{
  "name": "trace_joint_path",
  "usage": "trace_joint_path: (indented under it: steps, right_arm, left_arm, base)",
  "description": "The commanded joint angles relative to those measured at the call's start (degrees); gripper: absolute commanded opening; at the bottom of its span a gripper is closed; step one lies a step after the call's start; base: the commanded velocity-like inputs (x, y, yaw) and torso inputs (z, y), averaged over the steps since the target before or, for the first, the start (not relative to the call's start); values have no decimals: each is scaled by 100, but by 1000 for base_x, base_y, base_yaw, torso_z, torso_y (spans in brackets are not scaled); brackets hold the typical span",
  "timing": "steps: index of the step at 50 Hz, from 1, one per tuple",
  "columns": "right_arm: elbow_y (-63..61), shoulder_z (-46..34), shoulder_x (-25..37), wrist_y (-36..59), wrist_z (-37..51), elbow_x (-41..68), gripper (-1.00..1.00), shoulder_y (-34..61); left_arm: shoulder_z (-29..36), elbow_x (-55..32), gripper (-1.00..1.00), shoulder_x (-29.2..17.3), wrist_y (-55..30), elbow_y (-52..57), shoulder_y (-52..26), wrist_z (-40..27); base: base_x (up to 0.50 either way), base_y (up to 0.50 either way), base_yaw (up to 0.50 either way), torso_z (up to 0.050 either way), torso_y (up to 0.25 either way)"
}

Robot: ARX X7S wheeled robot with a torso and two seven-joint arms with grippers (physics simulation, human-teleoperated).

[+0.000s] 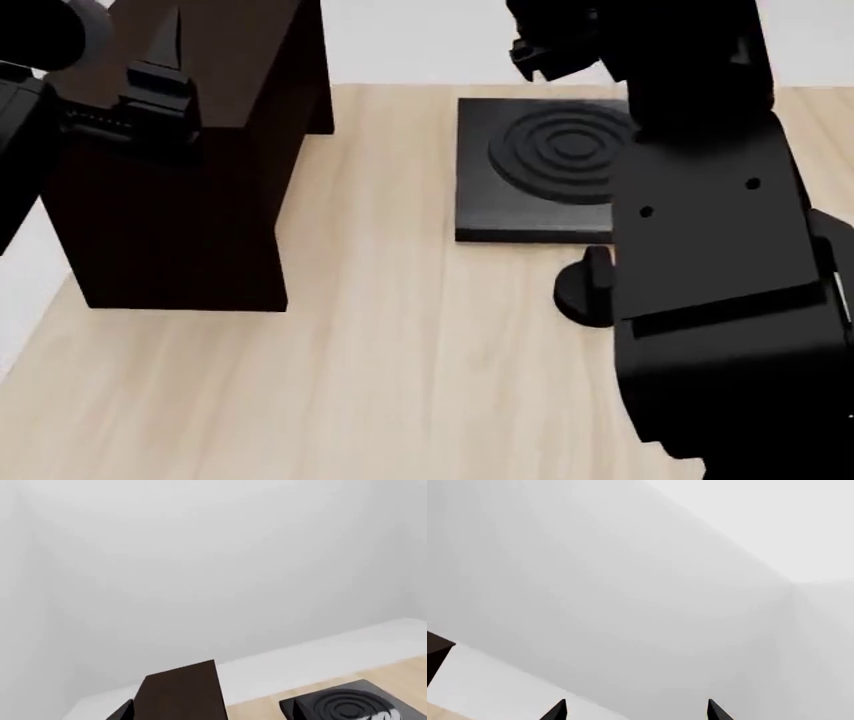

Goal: Put the frying pan under the cabinet shelf.

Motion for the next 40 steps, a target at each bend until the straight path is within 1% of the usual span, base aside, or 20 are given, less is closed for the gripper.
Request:
trace_joint_path:
  steps: [1,12,40]
  right_arm:
    - [90,-192,2,-70,-48,-80,100,254]
    - [122,-307,3,-87,-98,-106,100,368]
    - [-82,-430,70,63,-180,-124,100,447]
  left_arm:
    - [24,-76,100,32,-197,-34,-326,12]
    - [63,-135,100,33,-341,101,-428,-15]
    - [143,-186,100,19,-331,113,-498,-97]
  base:
    - [500,-43,0,0,0]
    - [500,-11,0,0,0]
    - [500,0,0,0,1]
